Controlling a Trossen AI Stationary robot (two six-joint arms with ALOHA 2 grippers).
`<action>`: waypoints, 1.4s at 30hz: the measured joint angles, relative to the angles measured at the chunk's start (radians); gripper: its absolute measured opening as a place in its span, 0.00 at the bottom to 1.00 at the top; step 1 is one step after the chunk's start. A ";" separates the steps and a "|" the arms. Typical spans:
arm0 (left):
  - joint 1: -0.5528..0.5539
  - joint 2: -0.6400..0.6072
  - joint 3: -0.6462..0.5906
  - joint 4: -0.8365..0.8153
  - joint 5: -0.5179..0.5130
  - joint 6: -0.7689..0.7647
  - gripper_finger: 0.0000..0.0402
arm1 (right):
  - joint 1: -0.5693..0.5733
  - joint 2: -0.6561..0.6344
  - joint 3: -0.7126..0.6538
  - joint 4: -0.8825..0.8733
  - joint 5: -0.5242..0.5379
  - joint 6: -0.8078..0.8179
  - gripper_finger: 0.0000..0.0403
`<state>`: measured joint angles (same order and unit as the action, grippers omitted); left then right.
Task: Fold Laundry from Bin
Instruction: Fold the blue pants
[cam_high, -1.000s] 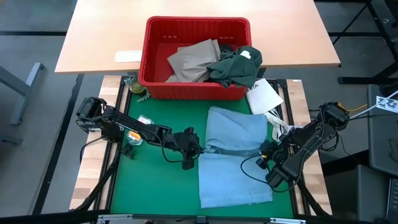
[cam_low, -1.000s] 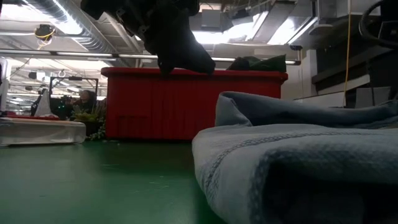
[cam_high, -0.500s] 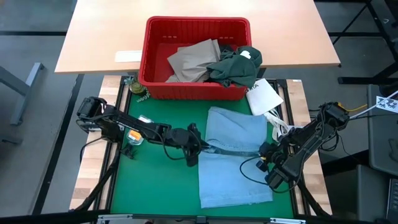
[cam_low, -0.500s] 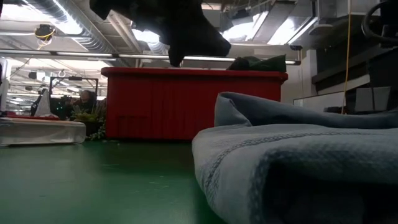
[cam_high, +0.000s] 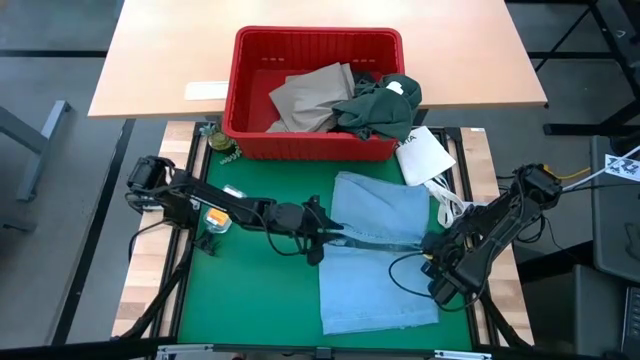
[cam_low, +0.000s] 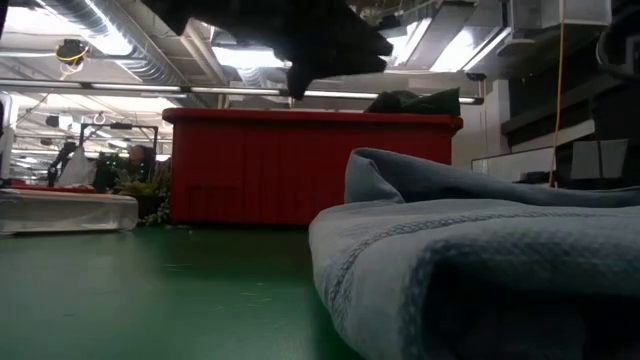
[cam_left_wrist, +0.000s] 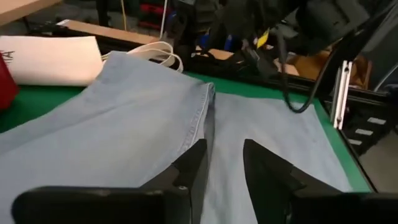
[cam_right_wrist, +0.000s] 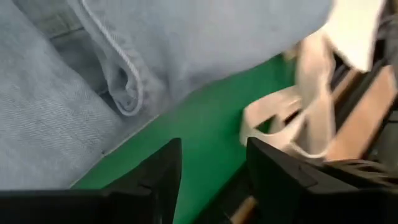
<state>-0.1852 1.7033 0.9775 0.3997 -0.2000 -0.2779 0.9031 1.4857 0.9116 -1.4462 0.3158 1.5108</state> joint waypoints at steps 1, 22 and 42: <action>-0.003 0.018 0.000 0.030 0.000 0.000 0.22 | 0.001 0.000 0.020 -0.028 0.023 -0.001 0.45; 0.027 0.279 0.005 -0.210 -0.090 -0.026 0.04 | -0.114 0.086 -0.240 0.580 0.382 -0.156 0.45; -0.031 0.198 0.097 -0.215 0.054 -0.029 0.02 | -0.131 0.016 -0.034 0.256 0.315 -0.242 0.45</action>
<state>-0.2163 1.9017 1.0743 0.1844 -0.1457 -0.3069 0.7719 1.5019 0.8772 -1.1898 0.6307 1.2692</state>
